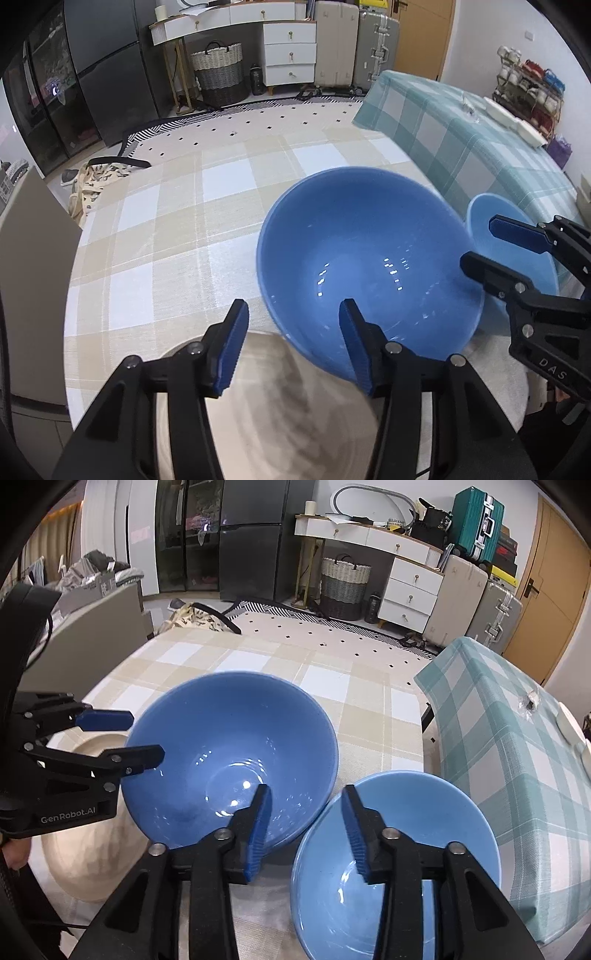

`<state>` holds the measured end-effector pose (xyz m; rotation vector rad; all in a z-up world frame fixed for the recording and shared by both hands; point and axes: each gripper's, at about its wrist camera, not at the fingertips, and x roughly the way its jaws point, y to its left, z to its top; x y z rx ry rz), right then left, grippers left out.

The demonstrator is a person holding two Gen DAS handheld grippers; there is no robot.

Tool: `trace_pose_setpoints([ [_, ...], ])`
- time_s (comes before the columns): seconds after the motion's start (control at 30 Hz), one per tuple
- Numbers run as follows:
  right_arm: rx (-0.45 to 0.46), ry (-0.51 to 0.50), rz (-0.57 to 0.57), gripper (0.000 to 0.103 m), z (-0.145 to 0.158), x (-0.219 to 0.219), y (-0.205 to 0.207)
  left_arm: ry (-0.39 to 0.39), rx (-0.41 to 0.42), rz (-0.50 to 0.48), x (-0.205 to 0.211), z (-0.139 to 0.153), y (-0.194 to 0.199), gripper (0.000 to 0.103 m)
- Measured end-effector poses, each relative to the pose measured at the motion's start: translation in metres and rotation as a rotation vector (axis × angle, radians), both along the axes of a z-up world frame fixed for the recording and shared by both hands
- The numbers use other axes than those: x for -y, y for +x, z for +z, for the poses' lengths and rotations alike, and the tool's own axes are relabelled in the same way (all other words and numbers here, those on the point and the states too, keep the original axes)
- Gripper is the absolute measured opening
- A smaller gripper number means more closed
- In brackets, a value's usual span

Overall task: Organize plates and bowls
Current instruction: 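Lower the dark blue bowl beside the light blue bowl and open both grippers, then move both grippers to the light blue bowl rim and close them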

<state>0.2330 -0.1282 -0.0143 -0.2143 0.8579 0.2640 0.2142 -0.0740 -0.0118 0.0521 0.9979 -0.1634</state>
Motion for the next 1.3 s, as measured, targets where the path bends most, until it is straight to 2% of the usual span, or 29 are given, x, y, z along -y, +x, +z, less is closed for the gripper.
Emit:
trace_pose_setpoints([
  [0.03,0.004,0.025,-0.006,0.055,0.004,0.005,0.000,-0.013,0.004,-0.003,0.000,0.002,-0.001,0.054],
  [0.1,0.015,0.060,-0.014,0.076,0.011,0.012,-0.003,-0.034,0.013,-0.010,0.003,0.007,-0.003,0.061],
  [0.17,0.038,0.095,-0.026,0.087,0.020,0.022,-0.007,-0.056,0.021,-0.019,0.007,0.011,-0.007,0.086],
  [0.3,0.070,0.125,-0.067,0.100,0.034,0.041,-0.013,-0.082,0.041,-0.048,0.020,0.019,-0.014,0.100],
  [0.33,0.080,0.124,-0.077,0.101,0.037,0.045,-0.014,-0.082,0.050,-0.054,0.024,0.021,-0.016,0.103],
  [0.5,0.108,0.115,-0.118,0.102,0.046,0.064,-0.023,-0.107,0.050,-0.081,0.043,0.024,-0.026,0.103],
  [0.73,0.133,0.130,-0.198,0.102,0.050,0.101,-0.039,-0.093,0.033,-0.126,0.074,0.019,-0.037,0.103],
  [0.83,0.115,0.137,-0.220,0.102,0.047,0.115,-0.042,-0.101,0.027,-0.171,0.085,0.018,-0.042,0.103],
  [1.07,0.092,0.141,-0.244,0.102,0.039,0.132,-0.040,-0.193,0.001,-0.250,0.103,0.021,-0.050,0.101],
  [1.2,0.065,0.138,-0.239,0.102,0.031,0.134,-0.037,-0.203,0.003,-0.282,0.113,0.021,-0.053,0.099],
  [1.3,0.038,0.125,-0.249,0.102,0.023,0.135,-0.033,-0.205,-0.008,-0.287,0.122,0.018,-0.052,0.093],
])
